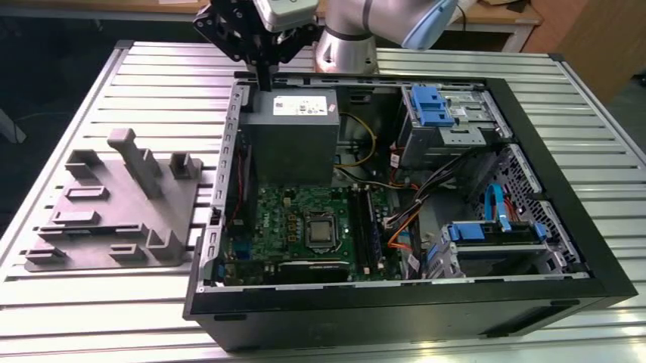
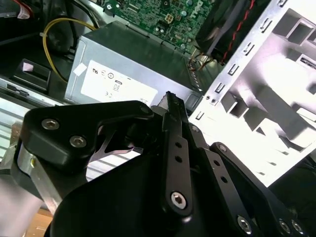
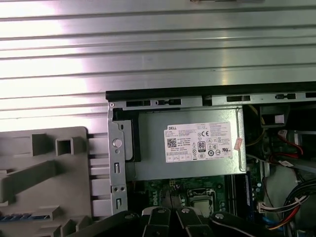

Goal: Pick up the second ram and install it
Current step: 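Reach for the second ram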

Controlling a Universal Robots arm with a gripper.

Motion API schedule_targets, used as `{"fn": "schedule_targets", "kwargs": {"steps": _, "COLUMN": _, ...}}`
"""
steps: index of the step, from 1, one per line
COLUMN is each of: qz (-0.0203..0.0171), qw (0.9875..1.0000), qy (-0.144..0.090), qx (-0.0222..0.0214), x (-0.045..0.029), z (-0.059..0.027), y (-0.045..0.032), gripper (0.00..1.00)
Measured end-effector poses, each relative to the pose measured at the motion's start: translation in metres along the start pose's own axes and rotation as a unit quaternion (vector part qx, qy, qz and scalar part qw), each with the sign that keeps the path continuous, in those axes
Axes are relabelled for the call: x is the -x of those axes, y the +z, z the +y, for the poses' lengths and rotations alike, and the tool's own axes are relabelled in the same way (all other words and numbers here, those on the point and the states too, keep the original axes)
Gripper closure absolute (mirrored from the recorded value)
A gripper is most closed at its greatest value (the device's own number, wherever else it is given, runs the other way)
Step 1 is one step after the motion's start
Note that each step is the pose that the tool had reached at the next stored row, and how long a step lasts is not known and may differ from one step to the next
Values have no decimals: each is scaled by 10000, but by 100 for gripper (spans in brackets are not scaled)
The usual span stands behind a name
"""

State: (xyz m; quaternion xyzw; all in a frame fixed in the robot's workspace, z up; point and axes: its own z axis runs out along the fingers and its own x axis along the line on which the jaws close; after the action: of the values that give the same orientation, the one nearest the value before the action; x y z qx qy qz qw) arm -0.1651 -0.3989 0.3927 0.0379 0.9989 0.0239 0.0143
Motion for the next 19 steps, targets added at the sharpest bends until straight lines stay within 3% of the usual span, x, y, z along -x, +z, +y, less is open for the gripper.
{"fn": "schedule_targets", "kwargs": {"steps": 19, "qz": -44, "qw": 10000, "qy": -2, "qx": 3, "x": -328, "z": -25, "y": -7, "gripper": 90}}
